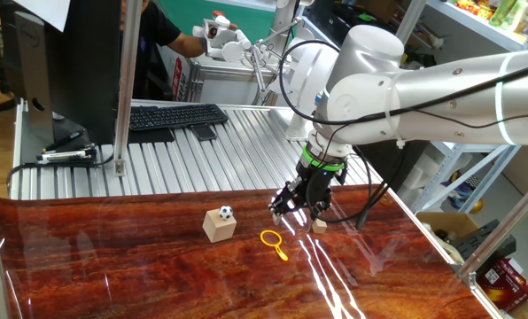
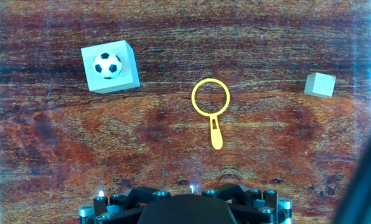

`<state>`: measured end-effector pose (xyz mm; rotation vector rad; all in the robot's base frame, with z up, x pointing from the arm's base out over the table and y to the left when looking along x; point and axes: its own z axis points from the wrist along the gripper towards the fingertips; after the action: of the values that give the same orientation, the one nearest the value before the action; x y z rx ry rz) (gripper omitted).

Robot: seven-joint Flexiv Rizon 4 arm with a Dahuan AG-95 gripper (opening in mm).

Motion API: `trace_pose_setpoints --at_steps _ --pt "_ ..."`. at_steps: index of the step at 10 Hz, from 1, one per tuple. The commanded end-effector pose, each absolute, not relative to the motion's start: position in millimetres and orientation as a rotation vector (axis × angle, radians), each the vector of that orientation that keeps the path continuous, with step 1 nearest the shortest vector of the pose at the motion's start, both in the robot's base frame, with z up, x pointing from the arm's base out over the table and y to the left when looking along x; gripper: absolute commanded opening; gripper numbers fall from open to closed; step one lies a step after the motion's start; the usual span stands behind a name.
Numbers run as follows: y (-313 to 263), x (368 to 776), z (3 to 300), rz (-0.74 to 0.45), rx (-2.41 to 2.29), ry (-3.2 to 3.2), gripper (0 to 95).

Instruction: Attach the bubble ring to the ball

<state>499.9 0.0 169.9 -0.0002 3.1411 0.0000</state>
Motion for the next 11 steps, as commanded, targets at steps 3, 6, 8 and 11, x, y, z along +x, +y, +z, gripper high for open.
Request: trace_pose_setpoints --at_steps 3,6,8,11 --pt "0.5 499.3 168.9 0.030 0.247 3.111 0.0" --pt "1.2 497.5 167.2 0.031 0.248 3.110 0.0" --pt "1.5 496.3 166.4 0.031 0.251 3.110 0.0" --pt "1.9 495.3 165.2 0.031 0.251 3.110 0.0"
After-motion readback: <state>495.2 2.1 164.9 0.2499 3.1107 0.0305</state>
